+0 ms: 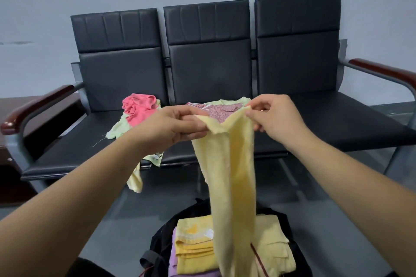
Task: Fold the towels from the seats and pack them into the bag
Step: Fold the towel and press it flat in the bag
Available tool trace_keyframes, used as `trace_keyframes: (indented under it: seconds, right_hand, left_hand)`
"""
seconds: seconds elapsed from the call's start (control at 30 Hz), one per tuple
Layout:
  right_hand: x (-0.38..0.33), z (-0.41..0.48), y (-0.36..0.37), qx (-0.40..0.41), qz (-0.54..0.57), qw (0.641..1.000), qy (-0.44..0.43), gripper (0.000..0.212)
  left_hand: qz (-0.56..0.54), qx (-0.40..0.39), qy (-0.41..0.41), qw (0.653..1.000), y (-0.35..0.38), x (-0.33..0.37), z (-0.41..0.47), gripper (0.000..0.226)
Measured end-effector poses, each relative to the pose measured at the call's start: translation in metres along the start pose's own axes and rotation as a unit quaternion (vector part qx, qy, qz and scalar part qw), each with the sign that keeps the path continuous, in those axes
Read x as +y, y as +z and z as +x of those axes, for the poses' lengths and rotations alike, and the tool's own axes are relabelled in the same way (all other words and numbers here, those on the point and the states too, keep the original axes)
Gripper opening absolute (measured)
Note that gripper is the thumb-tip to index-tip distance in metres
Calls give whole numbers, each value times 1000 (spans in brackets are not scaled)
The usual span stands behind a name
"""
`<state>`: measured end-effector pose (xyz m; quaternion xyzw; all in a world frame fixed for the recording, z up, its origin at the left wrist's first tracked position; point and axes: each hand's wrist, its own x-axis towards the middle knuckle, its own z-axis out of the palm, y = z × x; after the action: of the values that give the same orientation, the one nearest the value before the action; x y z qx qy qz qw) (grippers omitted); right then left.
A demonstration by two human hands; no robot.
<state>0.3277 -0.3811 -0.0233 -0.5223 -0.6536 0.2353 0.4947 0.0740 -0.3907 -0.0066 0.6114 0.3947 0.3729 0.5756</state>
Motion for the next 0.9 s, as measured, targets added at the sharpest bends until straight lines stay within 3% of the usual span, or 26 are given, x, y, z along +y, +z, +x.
trace_keyframes:
  seconds: [0.1, 0.17, 0.23, 0.27, 0.37, 0.53, 0.7, 0.77, 0.9]
  right_hand:
    - [-18, -14, 14, -55, 66, 996, -6, 17]
    - [-24, -20, 20, -82, 91, 992, -6, 20]
    - [-28, -24, 24, -111, 103, 989, -3, 12]
    - [-30, -26, 25, -131, 82, 988, -10, 5]
    - [-27, -31, 28, -179, -26, 982, -45, 20]
    - [-22, -27, 30, -115, -57, 989, -76, 8]
    - [-22, -17, 13, -111, -2, 994, -20, 11]
    - [-19, -9, 2, -104, -30, 994, -24, 13]
    - [-15, 6, -14, -86, -48, 995, 4, 14]
  left_hand:
    - [140, 15, 36, 989, 6, 1, -1, 19]
    - [180, 42, 45, 982, 9, 1, 1, 8]
    - [197, 57, 50, 977, 11, 1, 3, 12]
    - [205, 59, 54, 975, 11, 1, 3, 15]
    - [239, 59, 54, 968, 13, 4, 1, 21]
    - [291, 44, 43, 955, 12, 5, 1, 16]
    - [520, -23, -50, 852, -11, -11, 8, 26]
    - [531, -25, -67, 845, -26, -17, 7, 28]
    - [490, 22, -68, 869, -35, 1, 6, 33]
